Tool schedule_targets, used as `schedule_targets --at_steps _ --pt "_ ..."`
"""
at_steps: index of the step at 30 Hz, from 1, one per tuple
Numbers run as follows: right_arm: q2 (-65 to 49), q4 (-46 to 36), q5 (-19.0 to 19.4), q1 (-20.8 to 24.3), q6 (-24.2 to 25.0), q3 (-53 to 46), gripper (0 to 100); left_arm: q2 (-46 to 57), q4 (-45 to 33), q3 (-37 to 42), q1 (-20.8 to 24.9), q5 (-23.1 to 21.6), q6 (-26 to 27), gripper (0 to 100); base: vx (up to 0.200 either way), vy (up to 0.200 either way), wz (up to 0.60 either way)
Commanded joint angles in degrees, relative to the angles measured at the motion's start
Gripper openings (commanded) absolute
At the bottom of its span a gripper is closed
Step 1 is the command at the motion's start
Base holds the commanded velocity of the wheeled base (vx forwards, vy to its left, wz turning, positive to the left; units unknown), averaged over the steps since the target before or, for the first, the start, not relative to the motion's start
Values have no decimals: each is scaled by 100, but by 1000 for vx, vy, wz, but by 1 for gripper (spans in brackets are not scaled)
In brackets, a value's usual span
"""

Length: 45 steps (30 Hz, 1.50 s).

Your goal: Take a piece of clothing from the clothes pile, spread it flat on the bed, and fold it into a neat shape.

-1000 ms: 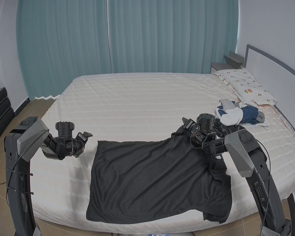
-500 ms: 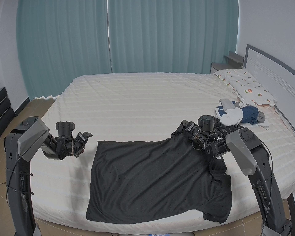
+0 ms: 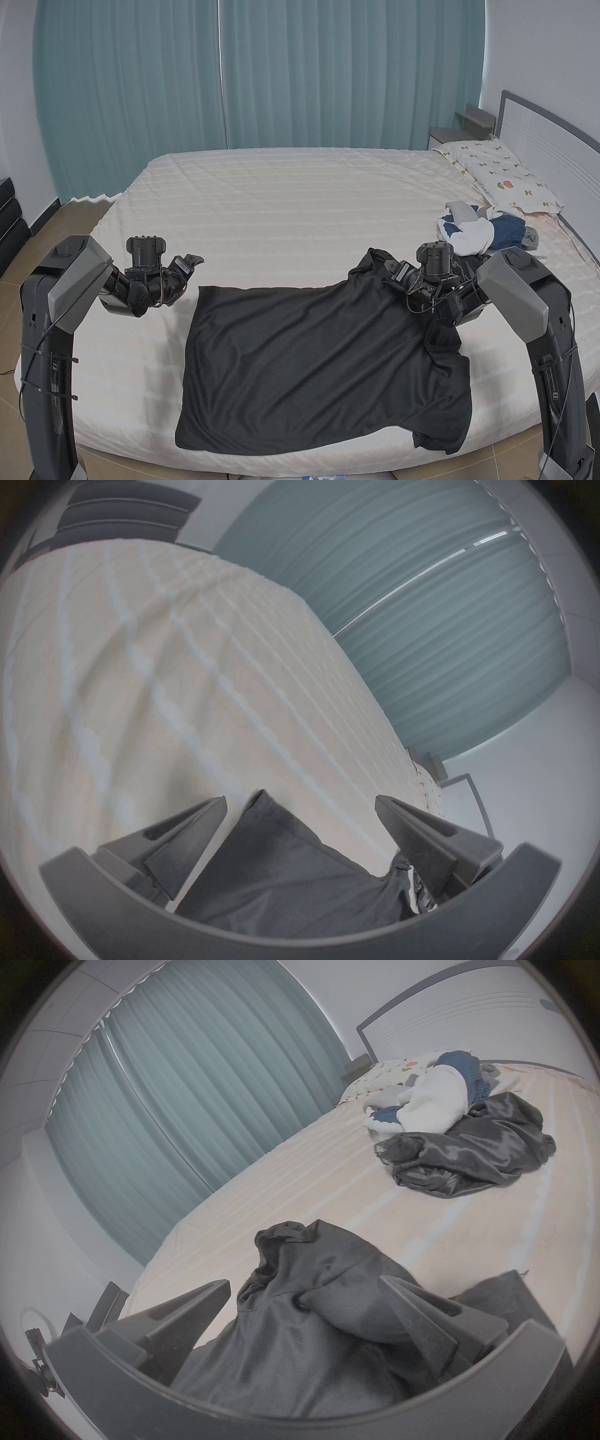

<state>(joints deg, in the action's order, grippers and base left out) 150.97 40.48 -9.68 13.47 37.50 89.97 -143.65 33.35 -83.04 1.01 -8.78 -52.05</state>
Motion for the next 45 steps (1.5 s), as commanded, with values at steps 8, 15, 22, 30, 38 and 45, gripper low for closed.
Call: schedule_targets --at_steps 8,15,22,30,38,45 --pt "-278 205 1 -187 -102 -524 100 -734 -31 -880 277 34 679 100 0 0 0" --pt "-182 214 1 -240 -111 -506 100 -761 -13 -863 391 245 758 100 0 0 0" --pt "-173 214 1 -196 -94 -515 100 -769 -13 -828 488 403 828 100 0 0 0" --pt "-164 311 -8 -187 -111 -515 100 -1042 198 -907 567 843 1400 100 0 0 0" --pt "-182 311 -8 -169 -102 -515 100 -1191 435 -951 576 913 1567 100 0 0 0" --pt "-173 311 -8 -169 -102 -524 100 -1314 409 -1144 558 948 1619 0 0 0 0"
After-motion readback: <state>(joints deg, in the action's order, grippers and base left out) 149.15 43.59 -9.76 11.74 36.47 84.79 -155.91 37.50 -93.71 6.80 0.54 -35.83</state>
